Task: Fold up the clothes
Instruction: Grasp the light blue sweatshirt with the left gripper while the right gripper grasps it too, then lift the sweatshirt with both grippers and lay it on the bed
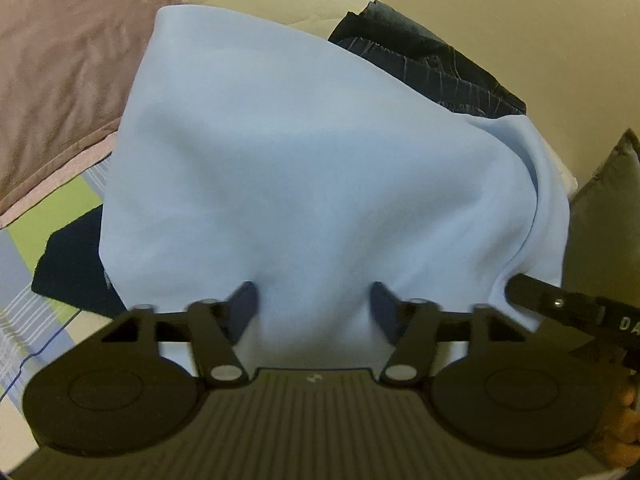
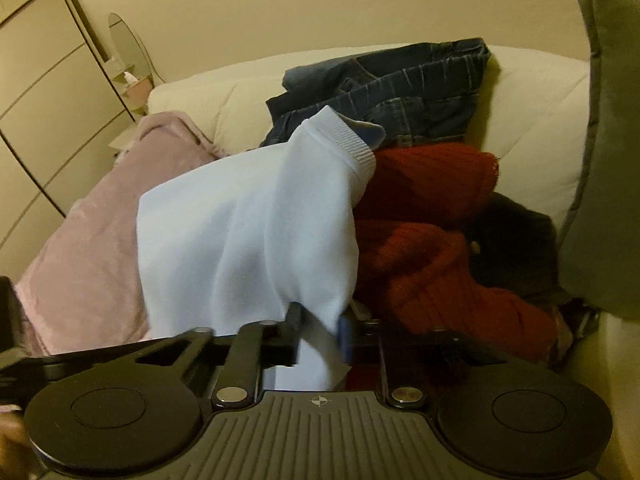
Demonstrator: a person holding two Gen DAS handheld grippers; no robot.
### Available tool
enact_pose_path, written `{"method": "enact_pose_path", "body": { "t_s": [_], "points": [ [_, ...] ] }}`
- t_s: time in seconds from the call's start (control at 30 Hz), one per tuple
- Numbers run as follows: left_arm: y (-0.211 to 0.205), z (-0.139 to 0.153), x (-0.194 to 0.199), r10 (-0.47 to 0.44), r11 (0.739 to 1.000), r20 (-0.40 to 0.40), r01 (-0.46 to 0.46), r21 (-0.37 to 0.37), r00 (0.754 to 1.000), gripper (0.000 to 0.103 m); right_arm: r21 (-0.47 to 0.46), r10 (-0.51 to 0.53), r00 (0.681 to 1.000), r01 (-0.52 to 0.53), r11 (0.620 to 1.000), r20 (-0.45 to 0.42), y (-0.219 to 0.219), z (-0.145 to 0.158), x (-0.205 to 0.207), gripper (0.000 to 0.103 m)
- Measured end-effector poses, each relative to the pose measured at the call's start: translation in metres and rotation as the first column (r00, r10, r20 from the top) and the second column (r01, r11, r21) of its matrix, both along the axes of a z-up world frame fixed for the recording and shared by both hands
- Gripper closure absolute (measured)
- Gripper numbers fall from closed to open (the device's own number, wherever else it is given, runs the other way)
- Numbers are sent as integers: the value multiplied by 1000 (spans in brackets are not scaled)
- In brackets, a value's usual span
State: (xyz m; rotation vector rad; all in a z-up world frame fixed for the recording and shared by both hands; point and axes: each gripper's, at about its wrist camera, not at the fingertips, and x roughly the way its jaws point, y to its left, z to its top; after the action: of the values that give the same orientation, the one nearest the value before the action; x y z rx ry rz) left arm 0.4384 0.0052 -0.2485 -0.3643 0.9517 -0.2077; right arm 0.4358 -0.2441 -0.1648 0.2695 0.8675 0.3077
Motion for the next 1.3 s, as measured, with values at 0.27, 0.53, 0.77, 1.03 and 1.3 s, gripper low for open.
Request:
{"method": "enact_pose_path", "body": {
  "t_s": [0.27, 0.53, 0.77, 1.03, 1.3],
  "points": [
    [25, 33, -30, 47, 999, 94, -46, -21, 994, 102, 57, 52, 997, -56, 997, 65, 8, 28, -7, 100],
    [74, 104, -103, 207, 977, 257, -213, -4, 944, 102, 166, 219, 936, -271, 948, 275, 49, 98, -40, 102],
    [139, 199, -227, 384, 907, 499, -419, -45, 777, 102, 219, 361, 768, -535, 816, 530, 112, 185, -107, 102],
    [207, 298, -417, 466, 785, 669, -619, -12, 578, 102, 252, 420, 558, -768, 589, 716, 188, 257, -228, 102],
    [271, 290, -530, 646, 570, 473, -791, 223, 599, 88, 212, 636, 486, -862, 459, 599, 304, 257, -342, 99]
  ]
}}
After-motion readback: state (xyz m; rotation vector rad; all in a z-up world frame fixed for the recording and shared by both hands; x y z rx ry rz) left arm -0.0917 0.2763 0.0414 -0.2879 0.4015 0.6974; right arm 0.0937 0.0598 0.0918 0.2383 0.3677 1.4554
